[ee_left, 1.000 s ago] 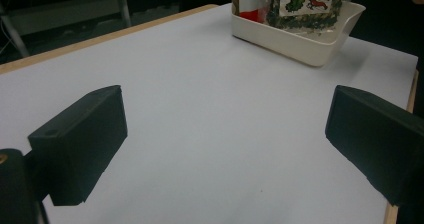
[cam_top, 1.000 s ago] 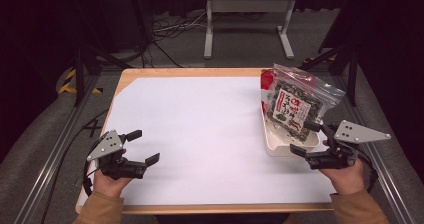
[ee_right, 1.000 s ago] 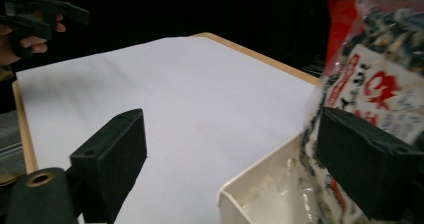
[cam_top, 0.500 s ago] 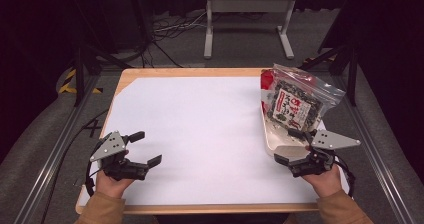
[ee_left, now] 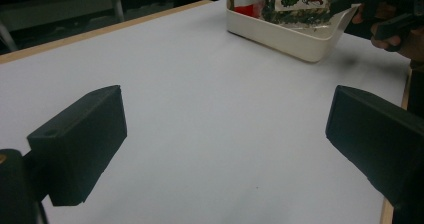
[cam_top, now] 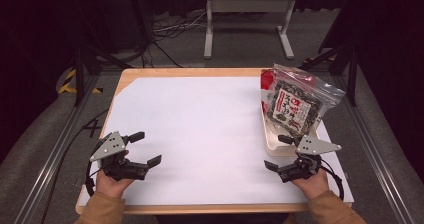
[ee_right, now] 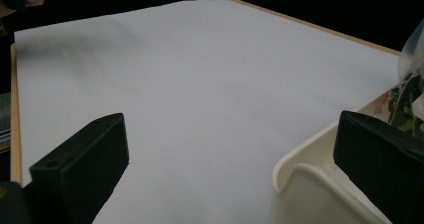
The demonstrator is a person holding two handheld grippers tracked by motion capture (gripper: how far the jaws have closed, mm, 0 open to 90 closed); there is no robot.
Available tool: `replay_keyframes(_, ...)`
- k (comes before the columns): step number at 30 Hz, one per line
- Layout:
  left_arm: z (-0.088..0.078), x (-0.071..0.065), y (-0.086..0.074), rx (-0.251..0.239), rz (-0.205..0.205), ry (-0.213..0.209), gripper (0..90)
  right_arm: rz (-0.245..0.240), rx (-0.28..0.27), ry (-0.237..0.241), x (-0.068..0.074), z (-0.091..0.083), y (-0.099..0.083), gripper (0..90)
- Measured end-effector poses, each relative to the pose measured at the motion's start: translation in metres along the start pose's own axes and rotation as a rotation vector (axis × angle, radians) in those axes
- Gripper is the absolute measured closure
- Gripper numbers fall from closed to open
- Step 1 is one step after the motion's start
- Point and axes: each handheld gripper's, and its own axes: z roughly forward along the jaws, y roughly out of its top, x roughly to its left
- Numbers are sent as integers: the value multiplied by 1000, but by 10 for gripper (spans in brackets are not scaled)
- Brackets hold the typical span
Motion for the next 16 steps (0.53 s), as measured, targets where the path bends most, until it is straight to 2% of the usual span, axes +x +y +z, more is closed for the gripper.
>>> replay_keyframes(4,1,1,-1,1,-1,0,36,10,16,-14,-1,6,-5,9)
replay_keyframes(9,2,2,-3,7,-10,0,36,13,7,-36,-1,7,-6,7)
replay_keyframes(16,2,2,-4,0,-11,6,36,14,-13,-39,-1,5,-5,7)
